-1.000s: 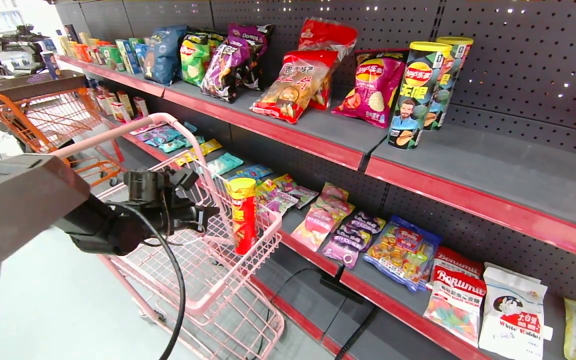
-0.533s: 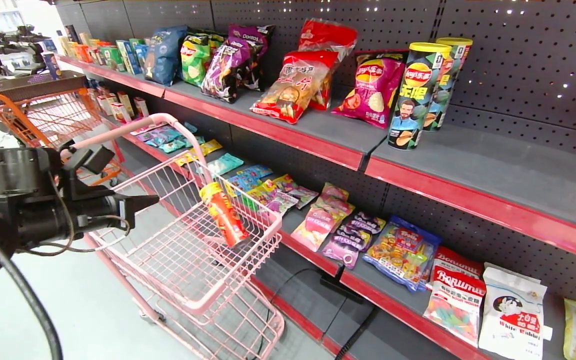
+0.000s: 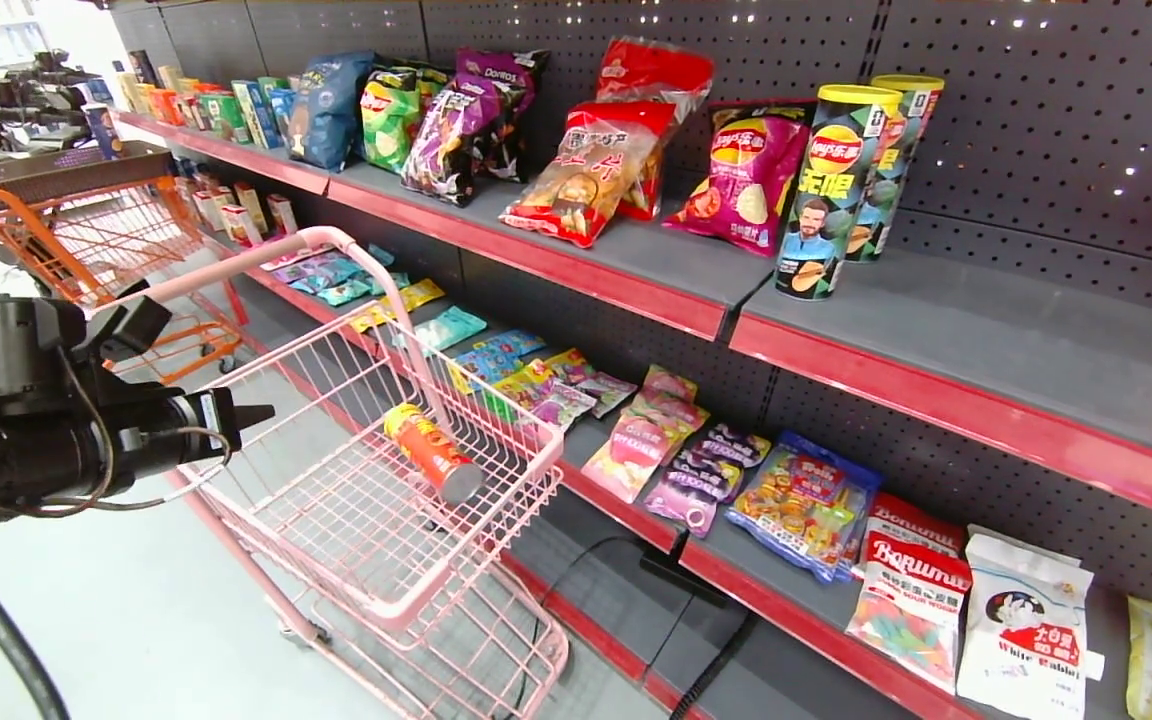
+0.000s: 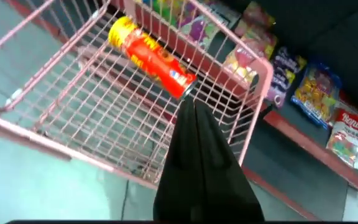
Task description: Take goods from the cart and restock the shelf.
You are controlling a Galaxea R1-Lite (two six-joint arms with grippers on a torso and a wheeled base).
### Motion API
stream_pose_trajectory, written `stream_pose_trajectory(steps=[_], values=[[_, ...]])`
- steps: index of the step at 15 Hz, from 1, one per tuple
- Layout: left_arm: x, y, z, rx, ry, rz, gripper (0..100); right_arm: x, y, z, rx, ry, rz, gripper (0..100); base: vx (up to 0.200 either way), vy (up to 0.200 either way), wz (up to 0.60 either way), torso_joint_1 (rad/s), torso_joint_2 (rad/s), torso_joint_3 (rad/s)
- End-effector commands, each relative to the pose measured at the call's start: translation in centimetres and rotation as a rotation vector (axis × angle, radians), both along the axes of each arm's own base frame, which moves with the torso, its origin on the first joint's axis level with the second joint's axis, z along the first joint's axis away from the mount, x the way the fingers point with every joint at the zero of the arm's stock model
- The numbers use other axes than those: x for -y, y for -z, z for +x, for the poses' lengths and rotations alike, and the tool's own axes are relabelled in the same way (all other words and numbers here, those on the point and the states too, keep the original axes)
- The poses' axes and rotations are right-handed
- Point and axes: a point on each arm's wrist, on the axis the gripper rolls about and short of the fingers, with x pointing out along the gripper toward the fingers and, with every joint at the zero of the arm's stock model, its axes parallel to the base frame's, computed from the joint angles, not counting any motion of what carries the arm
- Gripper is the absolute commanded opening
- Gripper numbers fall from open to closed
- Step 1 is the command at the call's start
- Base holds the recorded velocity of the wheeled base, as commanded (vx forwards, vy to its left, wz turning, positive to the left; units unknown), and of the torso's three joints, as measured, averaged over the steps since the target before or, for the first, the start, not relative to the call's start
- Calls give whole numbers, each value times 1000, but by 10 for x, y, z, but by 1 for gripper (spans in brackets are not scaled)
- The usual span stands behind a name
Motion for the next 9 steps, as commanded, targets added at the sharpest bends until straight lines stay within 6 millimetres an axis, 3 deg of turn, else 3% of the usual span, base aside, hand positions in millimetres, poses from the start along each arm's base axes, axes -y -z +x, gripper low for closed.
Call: stream_pose_trajectory(steps=[1, 3, 4, 9], values=[[-2, 7, 15, -53, -29, -20, 0, 0, 0, 0, 0, -2, 1, 100, 0, 0, 0, 0, 0, 0], [-6, 14, 50, -86, -119, -78, 0, 0, 0, 0, 0, 0, 1, 100, 0, 0, 0, 0, 0, 0], [-7, 21, 63, -96, -139, -78, 100, 0, 0, 0, 0, 0, 1, 100, 0, 0, 0, 0, 0, 0], [-8, 61, 113, -200, -228, -84, 100, 0, 0, 0, 0, 0, 1, 100, 0, 0, 0, 0, 0, 0]])
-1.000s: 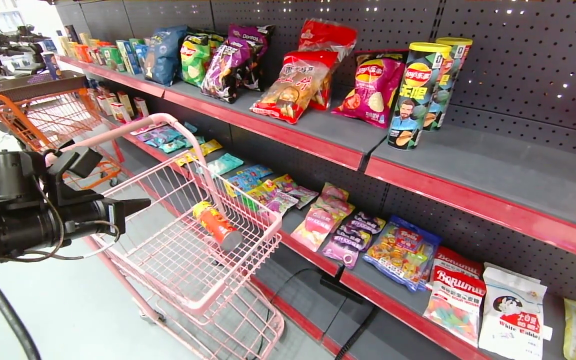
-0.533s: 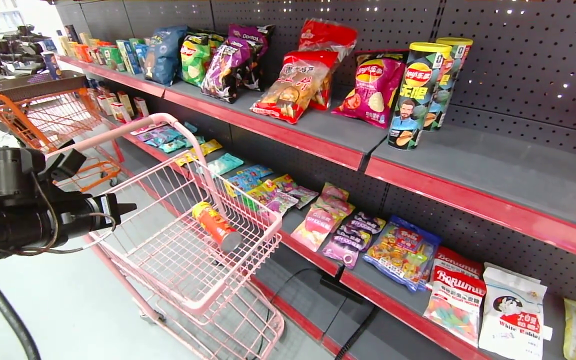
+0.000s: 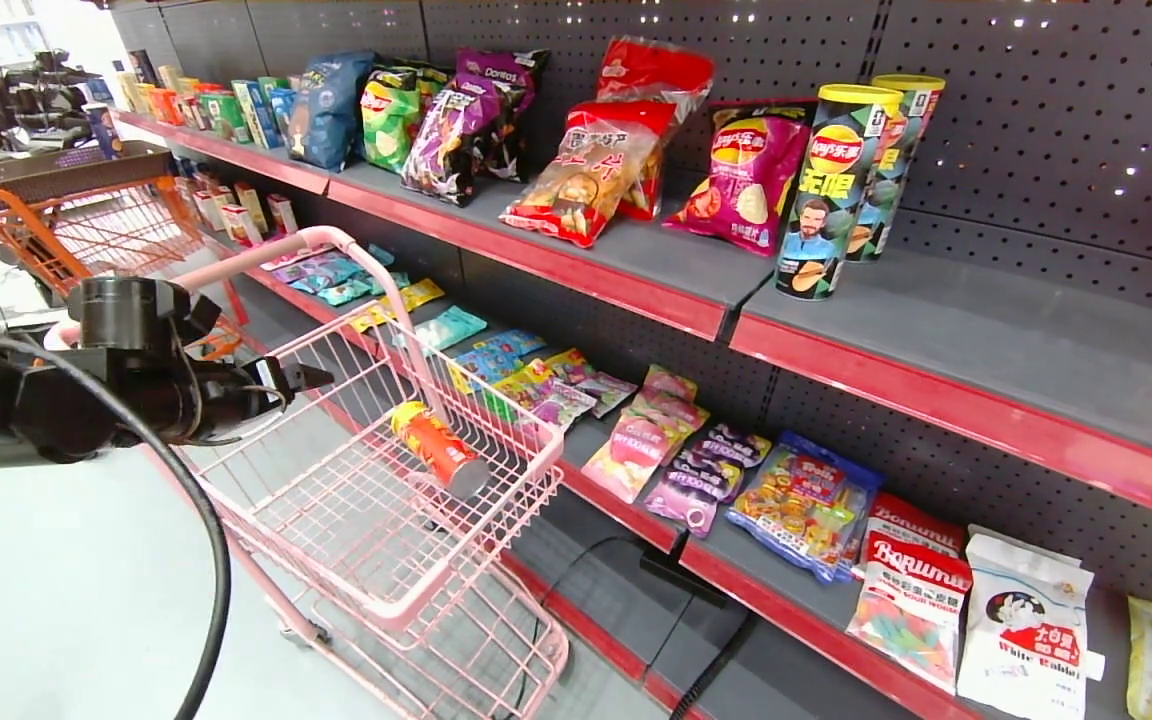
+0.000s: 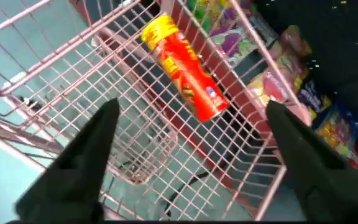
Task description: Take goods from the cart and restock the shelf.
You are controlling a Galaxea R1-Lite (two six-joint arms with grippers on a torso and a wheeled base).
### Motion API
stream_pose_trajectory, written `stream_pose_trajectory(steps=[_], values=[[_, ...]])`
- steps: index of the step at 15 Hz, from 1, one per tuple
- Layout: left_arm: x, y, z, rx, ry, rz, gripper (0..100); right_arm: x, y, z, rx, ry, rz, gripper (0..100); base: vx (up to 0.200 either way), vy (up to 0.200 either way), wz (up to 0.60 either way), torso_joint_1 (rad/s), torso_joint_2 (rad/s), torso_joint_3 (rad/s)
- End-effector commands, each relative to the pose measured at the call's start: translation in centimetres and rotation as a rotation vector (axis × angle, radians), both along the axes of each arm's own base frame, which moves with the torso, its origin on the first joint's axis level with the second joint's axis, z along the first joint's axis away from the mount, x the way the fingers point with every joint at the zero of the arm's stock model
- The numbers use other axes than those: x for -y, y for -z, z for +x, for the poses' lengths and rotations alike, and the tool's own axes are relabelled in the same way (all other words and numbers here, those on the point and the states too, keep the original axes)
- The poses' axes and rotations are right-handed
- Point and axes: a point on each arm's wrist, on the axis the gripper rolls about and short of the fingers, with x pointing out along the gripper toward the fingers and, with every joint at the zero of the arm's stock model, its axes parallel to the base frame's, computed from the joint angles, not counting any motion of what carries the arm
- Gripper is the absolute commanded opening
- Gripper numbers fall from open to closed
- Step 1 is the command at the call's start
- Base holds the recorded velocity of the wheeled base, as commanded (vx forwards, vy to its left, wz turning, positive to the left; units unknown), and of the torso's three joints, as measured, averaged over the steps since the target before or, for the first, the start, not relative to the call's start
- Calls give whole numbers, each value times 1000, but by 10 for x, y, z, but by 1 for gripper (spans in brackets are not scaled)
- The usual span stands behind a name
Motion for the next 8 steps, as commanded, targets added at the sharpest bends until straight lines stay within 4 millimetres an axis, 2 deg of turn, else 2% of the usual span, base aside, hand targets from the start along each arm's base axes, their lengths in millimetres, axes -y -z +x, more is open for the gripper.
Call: stream_pose_trajectory(steps=[1, 3, 6, 8], values=[[4, 33, 30, -77, -37, -16, 100, 0, 0, 0, 0, 0, 0, 100, 0, 0, 0, 0, 0, 0], [25, 33, 36, -76, -1, -47, 100, 0, 0, 0, 0, 0, -1, 100, 0, 0, 0, 0, 0, 0], [31, 43, 35, -108, 6, -44, 100, 0, 0, 0, 0, 0, -3, 100, 0, 0, 0, 0, 0, 0], [33, 42, 32, -110, 9, -41, 100, 0, 0, 0, 0, 0, -3, 100, 0, 0, 0, 0, 0, 0]])
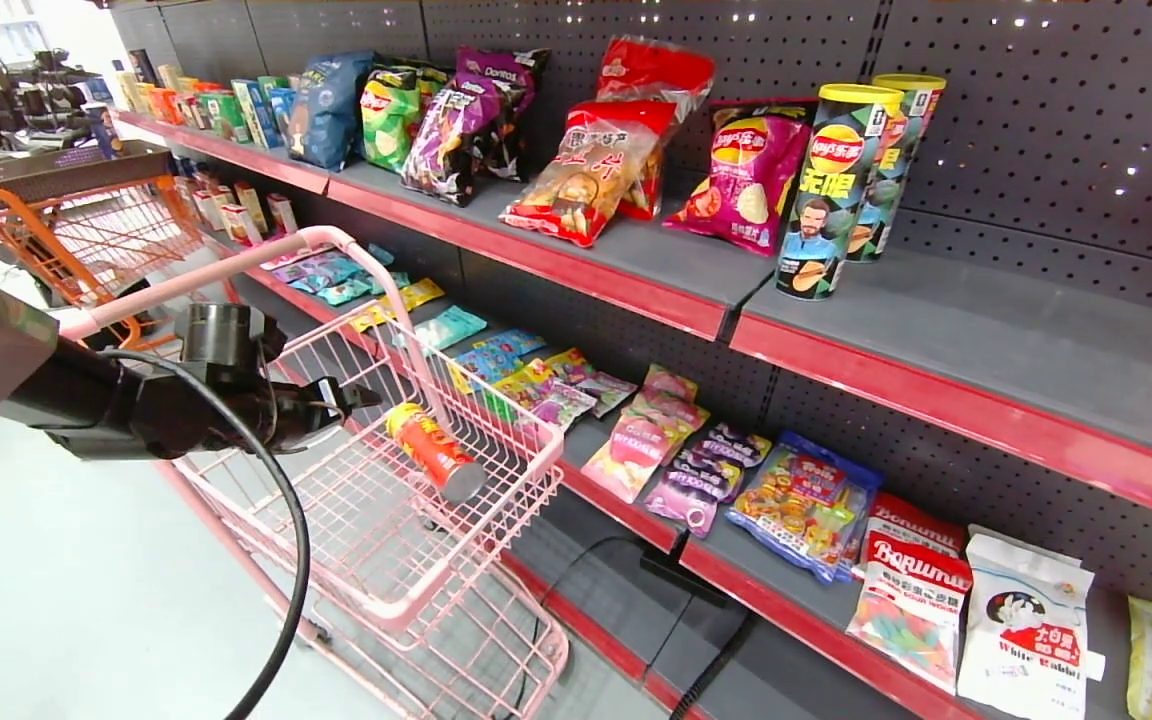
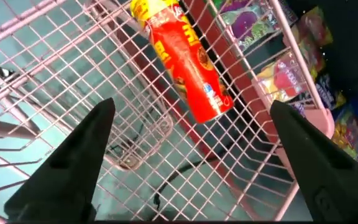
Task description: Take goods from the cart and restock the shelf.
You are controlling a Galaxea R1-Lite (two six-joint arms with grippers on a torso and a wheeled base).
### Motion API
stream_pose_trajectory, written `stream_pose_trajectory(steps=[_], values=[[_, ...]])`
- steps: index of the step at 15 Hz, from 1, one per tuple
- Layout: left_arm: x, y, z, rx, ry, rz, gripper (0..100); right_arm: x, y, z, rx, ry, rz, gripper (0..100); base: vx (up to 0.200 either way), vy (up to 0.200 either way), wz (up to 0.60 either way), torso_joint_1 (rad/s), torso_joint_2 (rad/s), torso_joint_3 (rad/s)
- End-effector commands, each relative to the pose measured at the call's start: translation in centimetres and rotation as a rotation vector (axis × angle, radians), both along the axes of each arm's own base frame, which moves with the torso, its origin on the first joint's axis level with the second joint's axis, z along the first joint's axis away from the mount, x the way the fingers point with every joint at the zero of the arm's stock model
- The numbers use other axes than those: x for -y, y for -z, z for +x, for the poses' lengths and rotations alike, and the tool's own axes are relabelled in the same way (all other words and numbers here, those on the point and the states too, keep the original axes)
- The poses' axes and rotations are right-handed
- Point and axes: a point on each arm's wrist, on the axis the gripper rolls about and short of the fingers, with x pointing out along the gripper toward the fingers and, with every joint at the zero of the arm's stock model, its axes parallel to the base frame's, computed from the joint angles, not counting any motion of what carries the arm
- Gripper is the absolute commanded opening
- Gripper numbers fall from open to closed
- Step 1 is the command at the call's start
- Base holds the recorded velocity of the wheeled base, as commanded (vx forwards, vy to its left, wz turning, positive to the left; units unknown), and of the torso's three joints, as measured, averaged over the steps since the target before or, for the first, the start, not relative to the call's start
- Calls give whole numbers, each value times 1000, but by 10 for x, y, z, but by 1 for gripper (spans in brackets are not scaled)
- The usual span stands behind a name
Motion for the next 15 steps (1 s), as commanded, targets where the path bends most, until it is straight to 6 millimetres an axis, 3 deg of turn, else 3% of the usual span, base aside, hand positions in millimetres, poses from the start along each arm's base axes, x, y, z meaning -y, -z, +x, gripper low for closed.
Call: stream_pose_trajectory(steps=[1, 4, 7, 11, 15], values=[[2, -2, -2, 3, 4, 1, 100, 0, 0, 0, 0, 0, -1, 100, 0, 0, 0, 0, 0, 0], [4, -10, -11, 24, 14, 39, 100, 0, 0, 0, 0, -1, -1, 100, 0, 0, 0, 0, 0, 0], [2, -16, -14, 34, -114, 235, 100, 0, 0, 0, 0, 0, 1, 100, 0, 0, 0, 0, 0, 0], [14, -28, -29, 76, -79, 241, 100, 0, 0, 0, 0, -1, 2, 100, 0, 0, 0, 0, 0, 0], [20, -25, -34, 19, -65, 257, 100, 0, 0, 0, 0, -1, 2, 100, 0, 50, 0, -1, 2, -1]])
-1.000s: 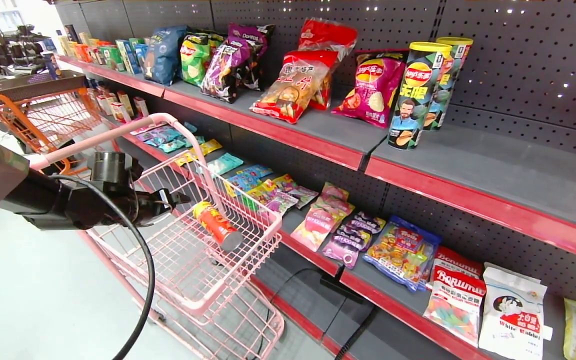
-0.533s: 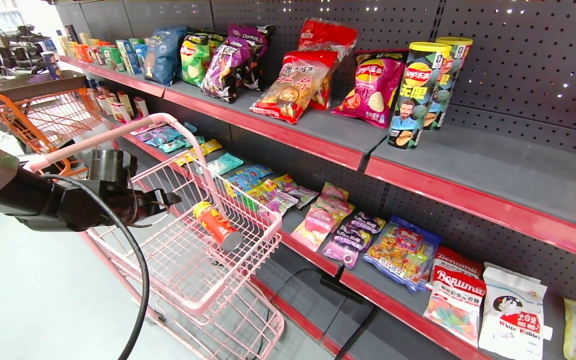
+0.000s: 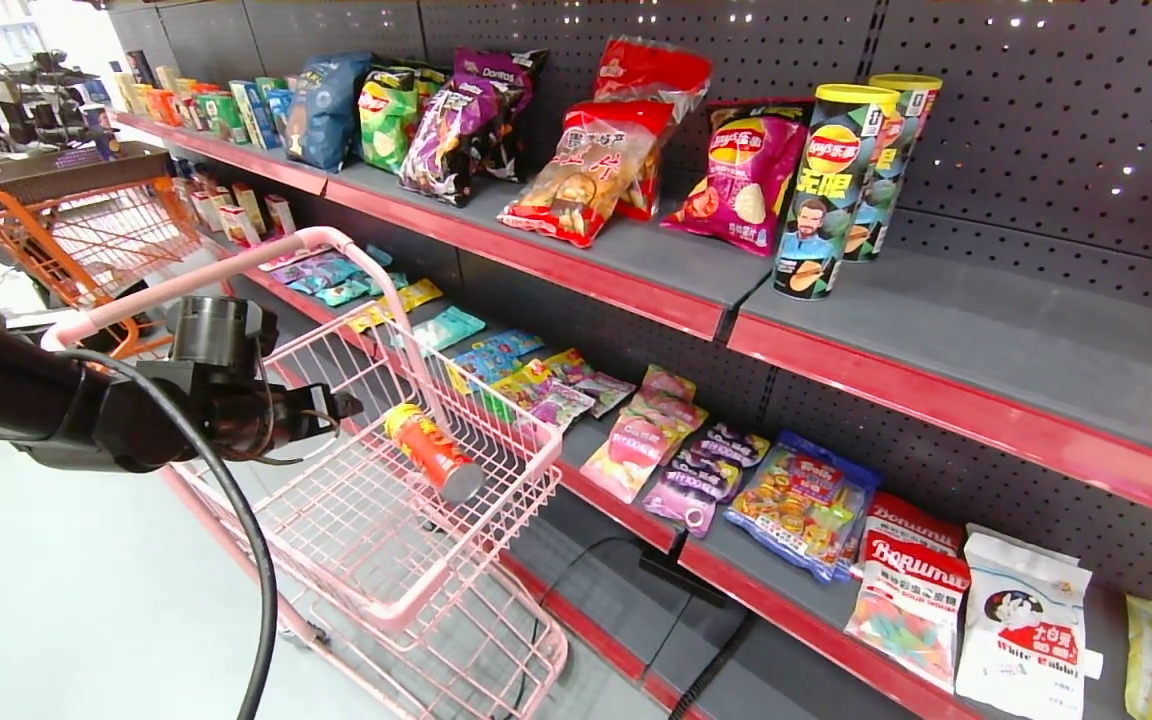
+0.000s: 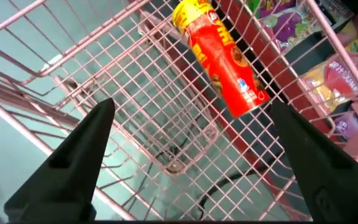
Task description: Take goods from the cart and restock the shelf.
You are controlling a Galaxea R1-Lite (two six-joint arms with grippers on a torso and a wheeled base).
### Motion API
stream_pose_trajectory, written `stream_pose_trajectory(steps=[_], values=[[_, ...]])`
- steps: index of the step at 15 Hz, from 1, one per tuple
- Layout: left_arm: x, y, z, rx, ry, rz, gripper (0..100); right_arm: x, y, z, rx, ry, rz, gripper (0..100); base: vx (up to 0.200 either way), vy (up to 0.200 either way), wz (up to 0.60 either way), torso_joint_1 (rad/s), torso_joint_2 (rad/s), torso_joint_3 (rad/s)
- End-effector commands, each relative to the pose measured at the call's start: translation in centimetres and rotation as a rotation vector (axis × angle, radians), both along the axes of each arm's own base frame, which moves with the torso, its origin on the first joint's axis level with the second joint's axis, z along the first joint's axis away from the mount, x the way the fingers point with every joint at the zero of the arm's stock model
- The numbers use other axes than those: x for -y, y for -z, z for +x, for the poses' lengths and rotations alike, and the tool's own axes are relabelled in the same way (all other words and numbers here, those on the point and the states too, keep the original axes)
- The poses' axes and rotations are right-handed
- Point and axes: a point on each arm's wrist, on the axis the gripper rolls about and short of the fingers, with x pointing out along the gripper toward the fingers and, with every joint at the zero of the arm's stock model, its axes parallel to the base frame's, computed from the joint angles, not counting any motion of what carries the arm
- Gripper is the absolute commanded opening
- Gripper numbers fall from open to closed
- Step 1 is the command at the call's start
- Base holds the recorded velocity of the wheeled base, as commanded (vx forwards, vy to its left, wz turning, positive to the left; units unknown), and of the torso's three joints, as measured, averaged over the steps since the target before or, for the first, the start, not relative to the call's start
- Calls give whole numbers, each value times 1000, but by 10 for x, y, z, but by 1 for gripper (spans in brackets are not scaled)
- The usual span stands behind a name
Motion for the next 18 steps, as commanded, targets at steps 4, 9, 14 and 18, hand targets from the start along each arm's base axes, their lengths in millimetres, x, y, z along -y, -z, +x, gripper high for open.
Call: stream_pose_trajectory(steps=[4, 9, 14, 18], values=[[11, -4, -2, 13, 29, 2, 100, 0, 0, 0, 0, 0, 0, 100, 0, 0, 0, 0, 0, 0], [12, -4, 0, 18, 35, 3, 100, 0, 0, 0, 0, 0, 0, 100, 80, 0, 0, 0, 1, 2], [12, -5, -1, 18, 33, 3, 100, 0, 0, 0, 0, 0, 0, 100, 160, 0, 0, 1, 3, 3], [13, -3, 3, 12, 43, -14, 100, 0, 0, 0, 0, 0, -2, 100, 0, 0, 0, 0, 0, 0]])
